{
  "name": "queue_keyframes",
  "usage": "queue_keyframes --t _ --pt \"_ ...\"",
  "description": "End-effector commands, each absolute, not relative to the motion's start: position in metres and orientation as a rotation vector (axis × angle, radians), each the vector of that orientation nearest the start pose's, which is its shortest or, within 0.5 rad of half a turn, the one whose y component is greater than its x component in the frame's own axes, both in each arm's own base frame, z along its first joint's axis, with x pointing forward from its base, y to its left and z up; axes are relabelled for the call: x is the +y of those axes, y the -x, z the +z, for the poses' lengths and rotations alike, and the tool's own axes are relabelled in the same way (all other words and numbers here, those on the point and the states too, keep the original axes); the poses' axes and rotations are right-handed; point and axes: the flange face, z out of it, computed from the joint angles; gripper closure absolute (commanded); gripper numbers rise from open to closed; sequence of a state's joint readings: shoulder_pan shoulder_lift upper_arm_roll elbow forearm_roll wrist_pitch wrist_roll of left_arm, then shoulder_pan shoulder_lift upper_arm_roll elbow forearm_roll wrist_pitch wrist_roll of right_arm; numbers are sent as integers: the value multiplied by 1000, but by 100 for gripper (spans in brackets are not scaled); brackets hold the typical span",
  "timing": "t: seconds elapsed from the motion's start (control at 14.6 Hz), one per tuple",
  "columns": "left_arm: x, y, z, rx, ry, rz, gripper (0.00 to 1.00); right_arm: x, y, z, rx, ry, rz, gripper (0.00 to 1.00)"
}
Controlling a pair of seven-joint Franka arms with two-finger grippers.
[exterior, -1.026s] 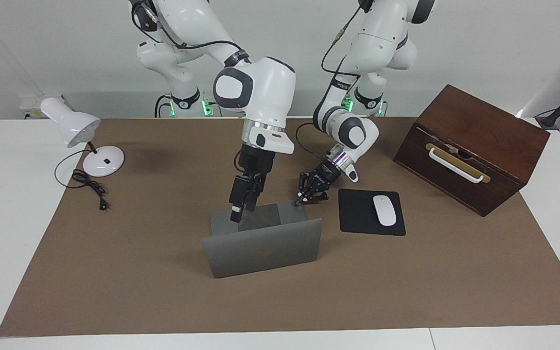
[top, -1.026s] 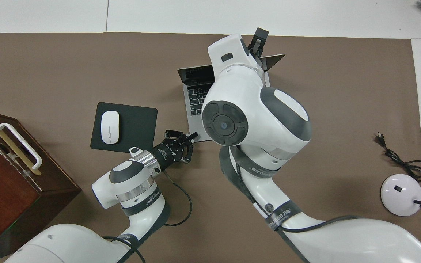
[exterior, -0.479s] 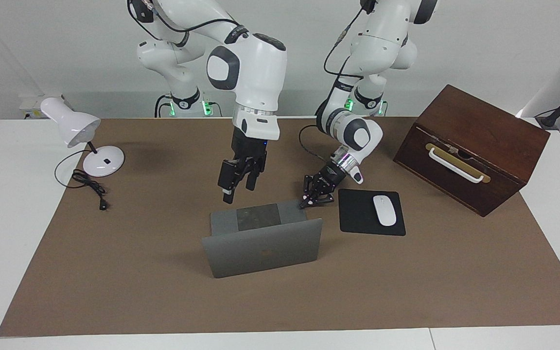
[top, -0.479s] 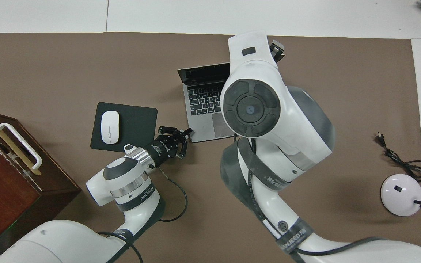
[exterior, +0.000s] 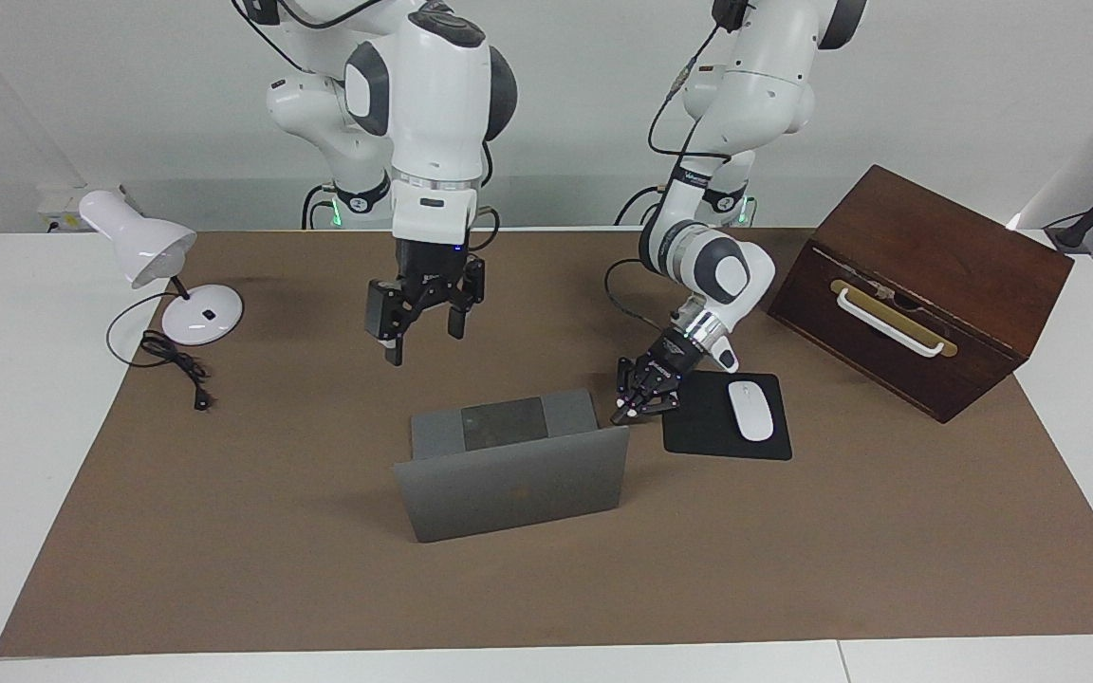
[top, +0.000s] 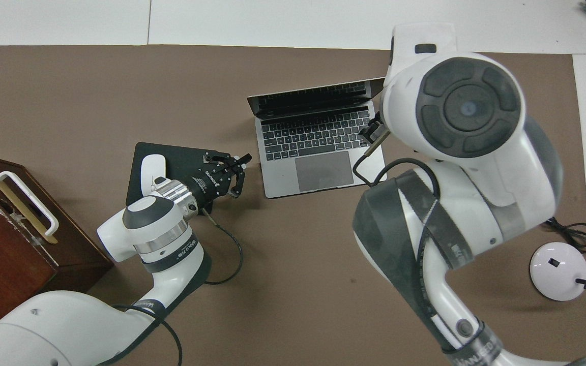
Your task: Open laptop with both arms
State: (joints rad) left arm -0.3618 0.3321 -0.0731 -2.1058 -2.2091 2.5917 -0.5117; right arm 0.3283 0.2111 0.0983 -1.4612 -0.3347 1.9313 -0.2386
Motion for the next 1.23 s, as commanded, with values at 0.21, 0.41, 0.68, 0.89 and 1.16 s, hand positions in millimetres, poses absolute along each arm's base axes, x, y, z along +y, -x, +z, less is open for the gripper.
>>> queue_keyframes --t 0.21,0.41,0.68,0.89,1.16 --pt "-226 -594 297 1762 -1099 -482 100 206 -591 608 -851 3209 -401 0" --pt "-216 -617 322 1664 -1272 -387 100 189 -585 614 -605 3224 -336 0" --pt "-198 -636 342 1588 -1411 -290 100 156 -583 623 -437 3198 -269 0" --pt "-182 -649 346 1535 -1554 -205 100 137 -581 625 -318 3207 -222 0" --pt "-154 -664 362 1444 -1770 -49 100 117 -580 626 -149 3198 -176 0"
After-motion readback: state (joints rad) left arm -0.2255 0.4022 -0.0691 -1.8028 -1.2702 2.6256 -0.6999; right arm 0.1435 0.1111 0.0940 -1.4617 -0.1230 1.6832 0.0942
